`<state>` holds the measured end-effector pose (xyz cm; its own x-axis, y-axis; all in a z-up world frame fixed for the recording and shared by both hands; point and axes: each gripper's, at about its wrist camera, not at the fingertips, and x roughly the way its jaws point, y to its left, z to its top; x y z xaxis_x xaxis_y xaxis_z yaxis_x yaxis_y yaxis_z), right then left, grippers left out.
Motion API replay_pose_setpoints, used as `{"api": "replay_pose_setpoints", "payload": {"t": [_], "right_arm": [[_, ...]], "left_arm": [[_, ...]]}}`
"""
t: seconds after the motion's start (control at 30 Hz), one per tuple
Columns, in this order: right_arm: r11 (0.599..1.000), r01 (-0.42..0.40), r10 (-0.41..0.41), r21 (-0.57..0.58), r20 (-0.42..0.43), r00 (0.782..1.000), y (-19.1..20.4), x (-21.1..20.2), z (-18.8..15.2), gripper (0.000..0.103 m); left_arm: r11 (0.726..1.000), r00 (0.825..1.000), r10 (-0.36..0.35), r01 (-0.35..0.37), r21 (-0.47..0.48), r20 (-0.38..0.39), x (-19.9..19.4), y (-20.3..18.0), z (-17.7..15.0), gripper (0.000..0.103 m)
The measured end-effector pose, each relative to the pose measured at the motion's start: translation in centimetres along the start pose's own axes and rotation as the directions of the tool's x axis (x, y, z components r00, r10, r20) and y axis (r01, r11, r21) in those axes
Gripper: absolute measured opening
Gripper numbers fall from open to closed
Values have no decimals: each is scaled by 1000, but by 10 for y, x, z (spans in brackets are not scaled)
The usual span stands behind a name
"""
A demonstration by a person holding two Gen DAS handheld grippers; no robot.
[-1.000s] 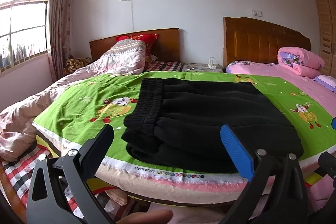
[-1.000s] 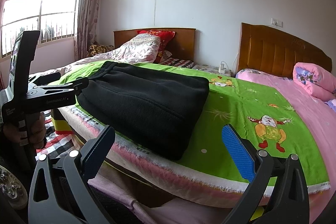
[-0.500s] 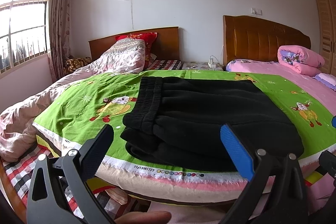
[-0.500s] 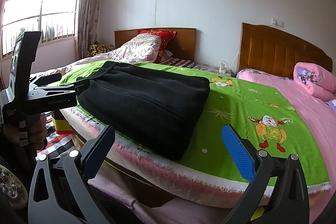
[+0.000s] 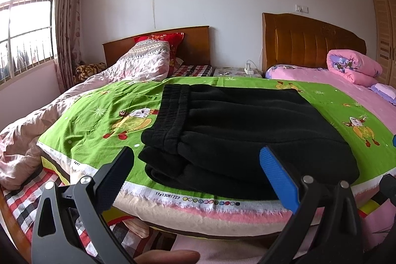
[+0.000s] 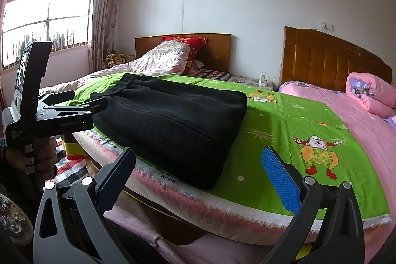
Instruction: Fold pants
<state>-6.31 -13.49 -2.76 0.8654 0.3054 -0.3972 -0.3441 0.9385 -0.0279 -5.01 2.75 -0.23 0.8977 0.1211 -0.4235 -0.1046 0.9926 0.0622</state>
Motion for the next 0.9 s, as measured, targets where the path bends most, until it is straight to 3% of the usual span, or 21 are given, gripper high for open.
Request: {"api": "replay_pose_setpoints", "payload": {"t": [0.53, 0.83, 0.9], "right_arm": [[1000, -5, 5, 10, 5, 1000, -6, -1, 2, 99], [999, 22, -23, 44, 24, 999, -17, -5, 2, 99], [996, 73, -77, 56, 72, 994, -24, -14, 4, 99]], "left_arm": [[1000, 1000, 24, -24, -11, -15, 2, 1, 0, 102], [984, 996, 29, -44, -173, -86, 16, 42, -2, 102], [980, 995, 41, -57, -190, -89, 17, 47, -2, 102]]}}
